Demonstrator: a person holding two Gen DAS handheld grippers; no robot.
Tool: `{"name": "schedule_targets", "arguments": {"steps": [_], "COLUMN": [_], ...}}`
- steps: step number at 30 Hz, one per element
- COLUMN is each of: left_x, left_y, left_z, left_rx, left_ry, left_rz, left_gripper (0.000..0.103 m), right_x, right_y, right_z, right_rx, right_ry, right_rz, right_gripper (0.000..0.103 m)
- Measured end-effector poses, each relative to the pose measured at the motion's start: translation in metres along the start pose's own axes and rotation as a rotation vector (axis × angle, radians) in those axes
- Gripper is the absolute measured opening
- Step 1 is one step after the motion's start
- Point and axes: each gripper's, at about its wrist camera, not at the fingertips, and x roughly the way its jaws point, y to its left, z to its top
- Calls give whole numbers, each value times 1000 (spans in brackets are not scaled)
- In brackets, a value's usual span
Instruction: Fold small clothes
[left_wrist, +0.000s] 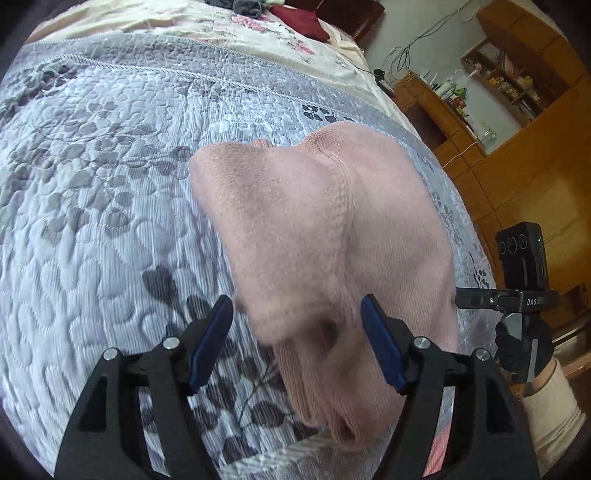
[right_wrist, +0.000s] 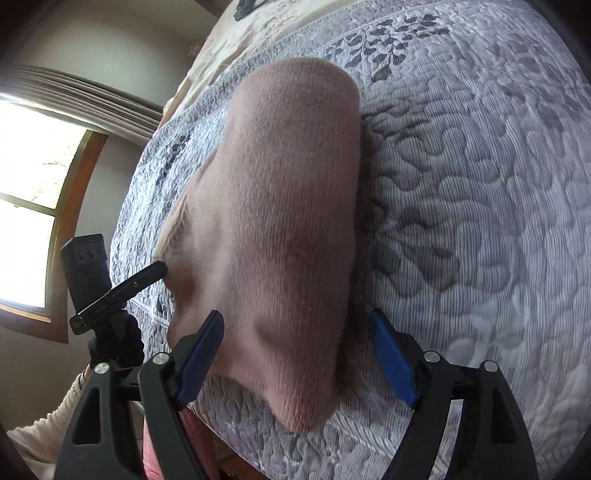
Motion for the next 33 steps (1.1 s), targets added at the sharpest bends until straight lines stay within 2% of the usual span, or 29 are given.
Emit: {"name": "schedule_targets", "arguments": {"steps": [6, 7, 9, 10, 13, 14, 18, 21, 25, 27, 29, 31, 33], "left_x": [-17, -15, -9, -5, 0, 2, 14, 19, 16, 13, 7, -2, -13], "left_y": [-25, -28, -30, -28, -21, -19, -10, -9, -9, -11, -16, -25, -35], "left_z": [-44, -48, -53, -54, -54, -54, -58, -60, -62, -62, -61, -63, -66], "left_rx": [38, 44, 45, 38, 11, 5, -5, 8, 4, -3, -11, -11, 4], "left_ry": [-18, -14, 6, 16, 36, 43, 99, 99, 96, 91, 83, 71, 58], "left_rz": [18, 26, 68, 81, 118, 128, 158, 173, 174, 183, 194, 203, 231], "left_gripper": [71, 71, 71, 71, 69, 71, 73, 75, 75, 75, 73, 72, 74], "right_x": [4, 7, 12, 14, 7, 4, -1, 12, 14, 7, -3, -12, -23], "right_y": [-6, -7, -7, -8, -6, -3, -5, -8, -15, -15, -12, -4, 8], "right_z": [-30, -34, -38, -39, -41, -41, -49, -51, -53, -57, -61, -64, -71], "right_rx": [42, 51, 69, 77, 65, 60, 28, 44, 88, 70, 47, 28, -9], "right_ry": [-2, -2, 7, 15, 1, -8, -4, 13, -1, -15, -30, -54, -80], "right_rz": [19, 24, 37, 46, 36, 43, -34, -74, -47, -66, -106, -167, -261], "right_gripper": [80, 77, 62, 46, 27, 25, 23, 24, 26, 30, 41, 52, 57]}}
